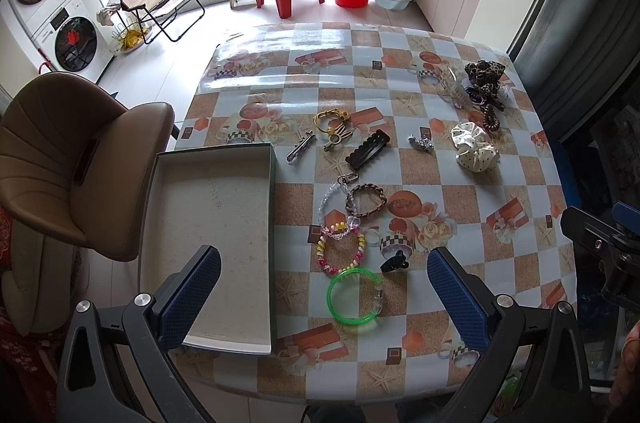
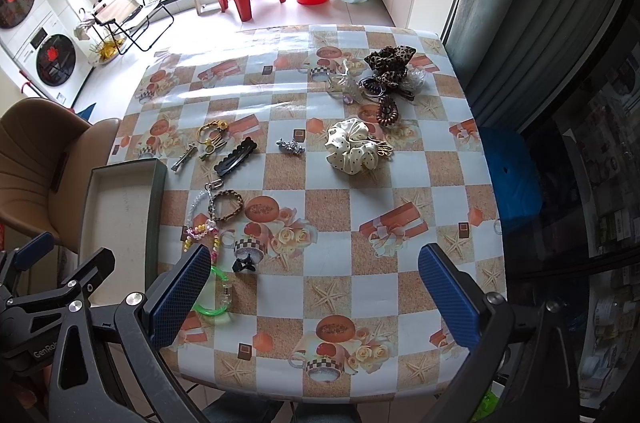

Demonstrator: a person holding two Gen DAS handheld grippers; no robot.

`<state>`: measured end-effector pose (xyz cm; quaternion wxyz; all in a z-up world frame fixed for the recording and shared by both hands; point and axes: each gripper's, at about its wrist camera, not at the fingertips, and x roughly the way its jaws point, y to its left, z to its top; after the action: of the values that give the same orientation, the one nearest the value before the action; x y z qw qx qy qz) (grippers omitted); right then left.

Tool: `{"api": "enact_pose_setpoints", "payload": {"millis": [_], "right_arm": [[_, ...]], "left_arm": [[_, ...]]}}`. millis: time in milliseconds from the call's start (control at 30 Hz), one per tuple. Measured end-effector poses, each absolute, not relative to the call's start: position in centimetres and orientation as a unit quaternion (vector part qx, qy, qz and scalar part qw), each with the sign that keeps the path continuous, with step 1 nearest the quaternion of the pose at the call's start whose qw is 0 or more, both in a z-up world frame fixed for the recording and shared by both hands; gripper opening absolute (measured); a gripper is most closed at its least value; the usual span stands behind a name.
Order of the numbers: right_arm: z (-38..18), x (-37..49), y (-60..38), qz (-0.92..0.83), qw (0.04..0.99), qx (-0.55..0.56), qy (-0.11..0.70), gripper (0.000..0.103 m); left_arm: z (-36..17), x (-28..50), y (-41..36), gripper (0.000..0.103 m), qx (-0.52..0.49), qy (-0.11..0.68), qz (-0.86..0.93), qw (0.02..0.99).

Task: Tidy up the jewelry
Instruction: 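Grasp the black hair clip with the left gripper while the right grasps the polka-dot scrunchie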

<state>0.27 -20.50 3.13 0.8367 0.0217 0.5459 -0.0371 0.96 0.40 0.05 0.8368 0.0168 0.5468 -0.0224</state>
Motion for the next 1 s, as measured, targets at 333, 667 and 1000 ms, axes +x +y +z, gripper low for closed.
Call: {"api": "enact_pose_setpoints", "payload": {"millis": [333, 667, 1000], "right_arm": [[1.0, 0.5, -21.3, -0.040, 0.823, 0.044, 0.565, 0.103], [-2.6, 2.4, -24.4, -0.034, 0.812, 0.092, 0.575, 0.103], [-6.7, 7.7, -26.7, -0.018, 0.792, 0.100, 0.602, 0.103]], "left_arm": [[-1.6, 1.4, 1.5, 0.103, 0.017, 0.559, -0.019, 0.829], [-5.1, 4.2, -0.1, 0.103, 0.034, 0.579, -0.035, 0.814], [-9.1, 10.5, -2.7, 0.103, 0.050, 0.580, -0.057, 0.811]]}}
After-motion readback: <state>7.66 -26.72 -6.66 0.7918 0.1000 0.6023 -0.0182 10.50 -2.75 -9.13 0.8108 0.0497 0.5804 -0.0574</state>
